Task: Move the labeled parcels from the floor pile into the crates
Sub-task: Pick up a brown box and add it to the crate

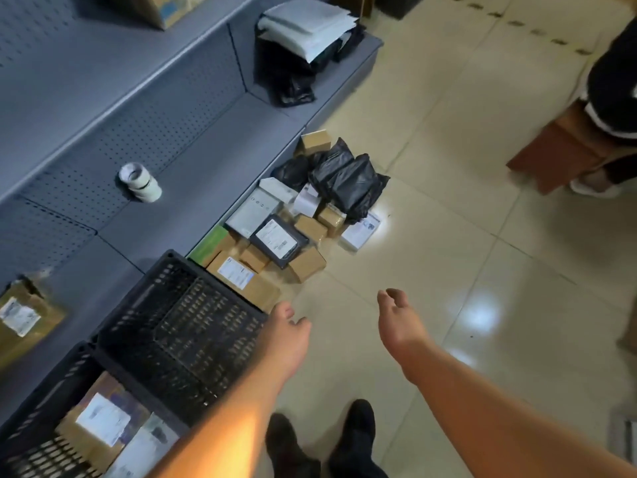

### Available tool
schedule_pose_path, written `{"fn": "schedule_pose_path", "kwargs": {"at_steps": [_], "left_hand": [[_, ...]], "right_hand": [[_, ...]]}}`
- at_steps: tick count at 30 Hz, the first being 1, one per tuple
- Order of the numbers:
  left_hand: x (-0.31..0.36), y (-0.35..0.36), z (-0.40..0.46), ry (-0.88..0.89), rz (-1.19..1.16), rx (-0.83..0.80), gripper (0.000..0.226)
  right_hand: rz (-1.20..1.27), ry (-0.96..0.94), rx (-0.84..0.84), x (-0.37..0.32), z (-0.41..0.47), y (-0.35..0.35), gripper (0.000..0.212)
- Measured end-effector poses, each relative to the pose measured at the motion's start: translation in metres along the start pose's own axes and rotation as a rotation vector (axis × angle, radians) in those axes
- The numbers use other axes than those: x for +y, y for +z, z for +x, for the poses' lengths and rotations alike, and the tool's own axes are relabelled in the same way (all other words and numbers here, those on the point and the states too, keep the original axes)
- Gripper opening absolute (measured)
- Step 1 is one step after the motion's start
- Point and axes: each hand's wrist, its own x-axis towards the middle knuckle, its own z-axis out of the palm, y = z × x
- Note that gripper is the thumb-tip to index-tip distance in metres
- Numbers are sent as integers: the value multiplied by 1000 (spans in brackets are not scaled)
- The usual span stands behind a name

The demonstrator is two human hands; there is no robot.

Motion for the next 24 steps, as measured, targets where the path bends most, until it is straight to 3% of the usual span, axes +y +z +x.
{"fn": "schedule_pose_path", "kwargs": {"at_steps": [16, 24], "left_hand": [[118, 42, 143, 18, 142, -164, 56], [145, 39, 199, -100, 30, -155, 55]], "right_hand": [[87, 124, 65, -81, 146, -31, 50], [52, 110, -5, -123, 203, -21, 48]]}}
